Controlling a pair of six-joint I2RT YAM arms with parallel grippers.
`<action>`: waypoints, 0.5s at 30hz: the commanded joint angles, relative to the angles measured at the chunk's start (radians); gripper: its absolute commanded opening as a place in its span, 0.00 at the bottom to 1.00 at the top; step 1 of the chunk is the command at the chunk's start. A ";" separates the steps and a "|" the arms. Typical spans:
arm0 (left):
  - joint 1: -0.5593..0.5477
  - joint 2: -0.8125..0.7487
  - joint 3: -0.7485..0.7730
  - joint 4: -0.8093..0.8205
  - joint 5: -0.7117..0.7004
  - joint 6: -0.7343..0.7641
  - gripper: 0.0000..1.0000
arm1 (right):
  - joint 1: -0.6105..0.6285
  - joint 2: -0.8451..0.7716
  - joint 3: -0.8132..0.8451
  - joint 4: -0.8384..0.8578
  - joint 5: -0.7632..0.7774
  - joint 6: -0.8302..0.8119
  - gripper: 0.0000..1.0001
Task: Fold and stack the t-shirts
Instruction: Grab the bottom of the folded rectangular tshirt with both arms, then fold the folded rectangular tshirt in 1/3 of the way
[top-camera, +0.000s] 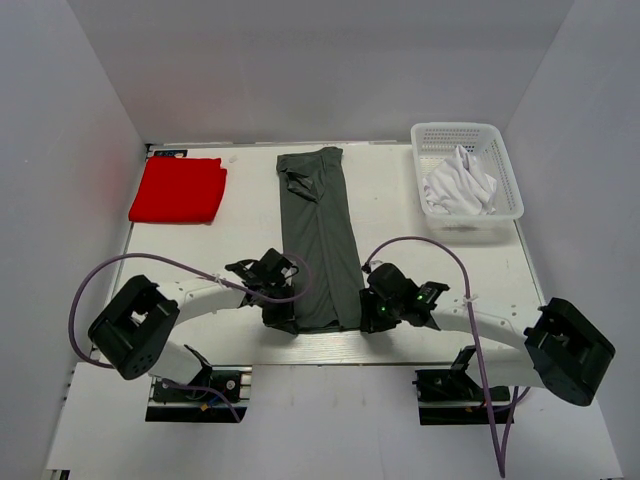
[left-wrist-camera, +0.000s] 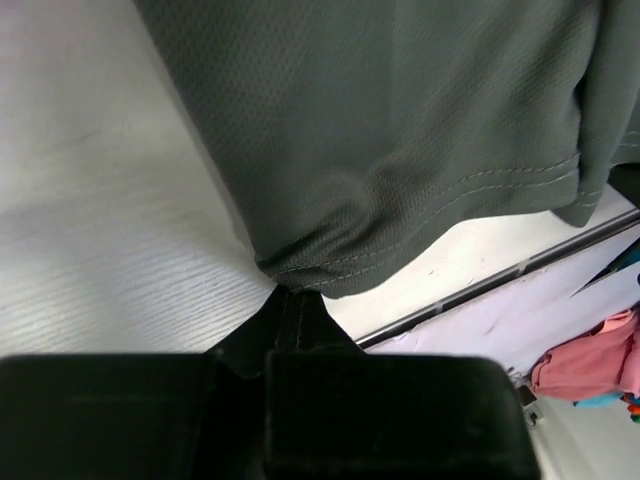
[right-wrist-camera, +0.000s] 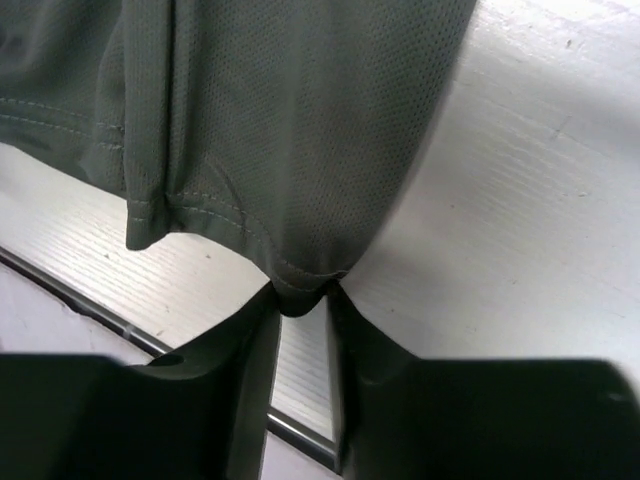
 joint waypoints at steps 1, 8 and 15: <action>-0.011 0.018 0.008 0.032 -0.086 0.017 0.00 | -0.002 0.022 0.032 0.042 0.007 -0.017 0.29; -0.021 -0.027 0.063 0.009 -0.109 0.026 0.00 | 0.006 0.046 0.071 0.063 0.133 -0.031 0.00; -0.007 -0.083 0.155 -0.016 -0.180 0.060 0.00 | 0.006 -0.021 0.094 0.135 0.251 -0.103 0.00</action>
